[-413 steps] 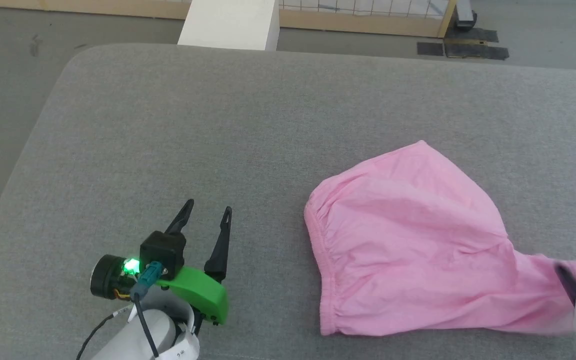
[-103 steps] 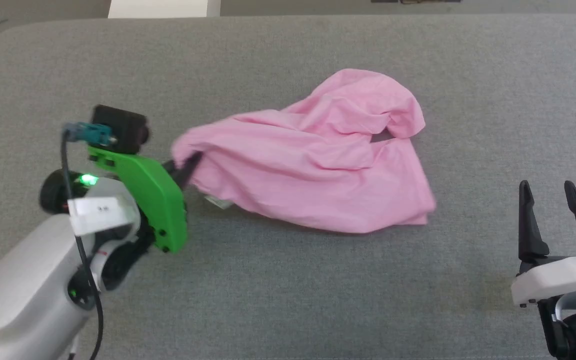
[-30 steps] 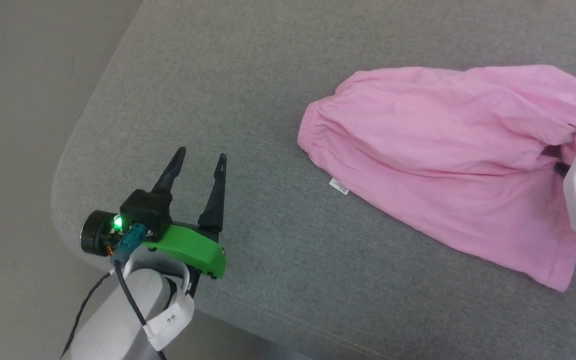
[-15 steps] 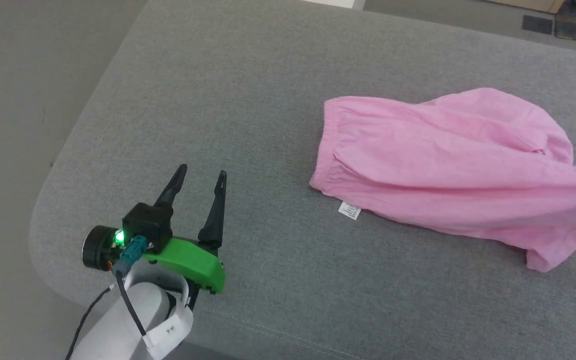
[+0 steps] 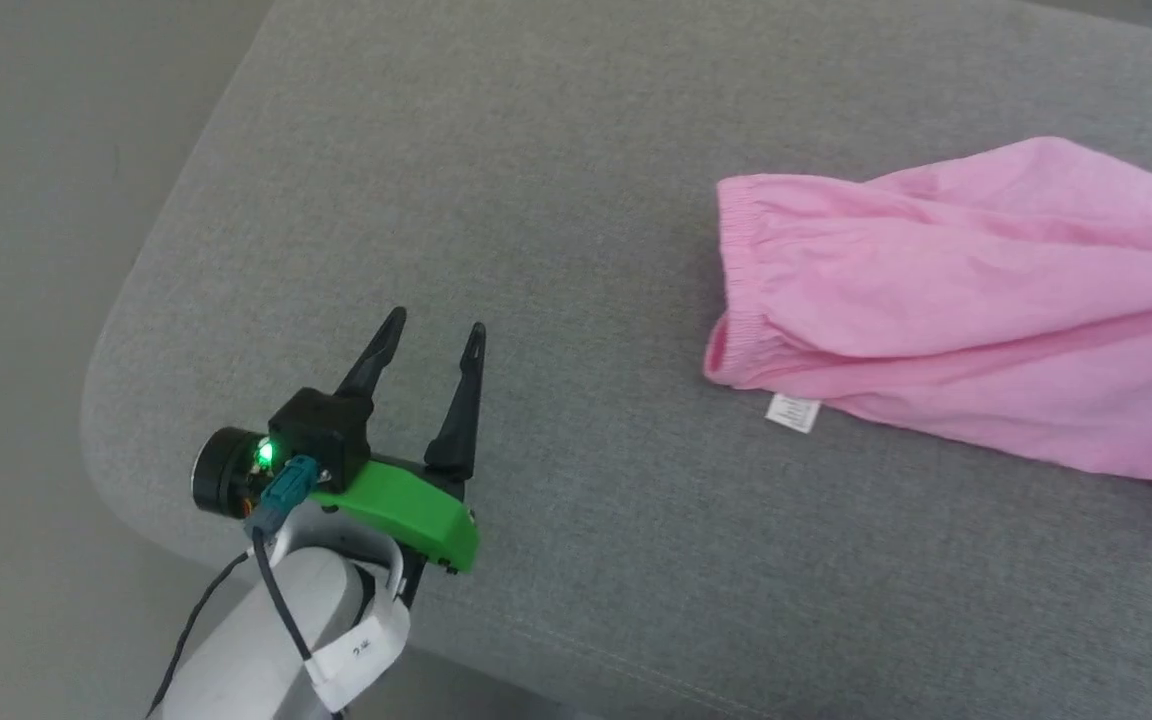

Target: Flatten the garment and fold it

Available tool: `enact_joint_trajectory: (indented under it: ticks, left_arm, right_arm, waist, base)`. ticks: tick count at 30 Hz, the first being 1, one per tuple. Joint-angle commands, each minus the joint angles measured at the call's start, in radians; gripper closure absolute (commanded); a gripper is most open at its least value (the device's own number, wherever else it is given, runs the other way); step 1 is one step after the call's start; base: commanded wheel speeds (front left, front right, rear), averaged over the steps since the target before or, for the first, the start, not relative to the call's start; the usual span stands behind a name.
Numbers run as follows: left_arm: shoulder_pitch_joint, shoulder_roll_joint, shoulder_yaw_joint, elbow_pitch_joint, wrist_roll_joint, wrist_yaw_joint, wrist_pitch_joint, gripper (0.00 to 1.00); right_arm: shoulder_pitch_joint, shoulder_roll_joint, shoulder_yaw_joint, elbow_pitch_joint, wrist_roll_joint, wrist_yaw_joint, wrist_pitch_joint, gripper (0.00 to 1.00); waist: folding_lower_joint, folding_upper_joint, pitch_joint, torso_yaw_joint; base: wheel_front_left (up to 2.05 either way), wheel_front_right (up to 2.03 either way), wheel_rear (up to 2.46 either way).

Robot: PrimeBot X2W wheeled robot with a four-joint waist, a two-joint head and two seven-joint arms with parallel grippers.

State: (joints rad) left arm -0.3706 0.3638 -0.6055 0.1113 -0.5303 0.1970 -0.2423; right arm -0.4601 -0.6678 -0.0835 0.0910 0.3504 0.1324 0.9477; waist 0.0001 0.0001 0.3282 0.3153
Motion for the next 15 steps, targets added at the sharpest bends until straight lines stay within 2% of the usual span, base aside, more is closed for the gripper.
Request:
enact_joint_trajectory:
  ticks: [1, 9, 10, 11, 15]
  left_arm:
    - [-0.018, -0.009, -0.002, 0.003, 0.004, -0.005, -0.005, 0.0]
    - [-0.036, -0.035, -0.001, 0.021, 0.01, -0.013, -0.013, 0.0]
    - [-0.037, -0.036, 0.001, 0.023, 0.01, -0.013, -0.013, 0.0]
    - [-0.038, -0.036, 0.003, 0.024, 0.01, -0.013, -0.014, 0.0]
    - [-0.04, -0.031, 0.012, 0.028, 0.01, -0.013, -0.015, 0.0]
  right_arm:
    - [-0.041, -0.005, 0.009, 0.037, -0.019, -0.002, -0.015, 1.0]
    - [-0.184, -0.013, 0.085, 0.293, -0.123, -0.002, -0.152, 1.0]
    - [-0.19, -0.011, 0.094, 0.315, -0.129, -0.002, -0.171, 0.87]
    - [-0.198, -0.007, 0.104, 0.339, -0.133, -0.002, -0.197, 0.0]
    - [-0.22, 0.01, 0.148, 0.409, -0.128, -0.002, -0.3, 0.0]
  waist:
    - [-0.0001, -0.0001, 0.044, 0.042]
    - [-0.0001, -0.0001, 0.076, 0.072]
    - [-0.0001, -0.0001, 0.075, 0.071]
    - [-0.0001, -0.0001, 0.074, 0.069]
    - [-0.0001, -0.0001, 0.058, 0.045]
  base:
    - [0.0, 0.0, 0.0]
    - [0.0, 0.0, 0.0]
    - [0.0, 0.0, 0.0]
    - [0.0, 0.0, 0.0]
    - [0.0, 0.0, 0.0]
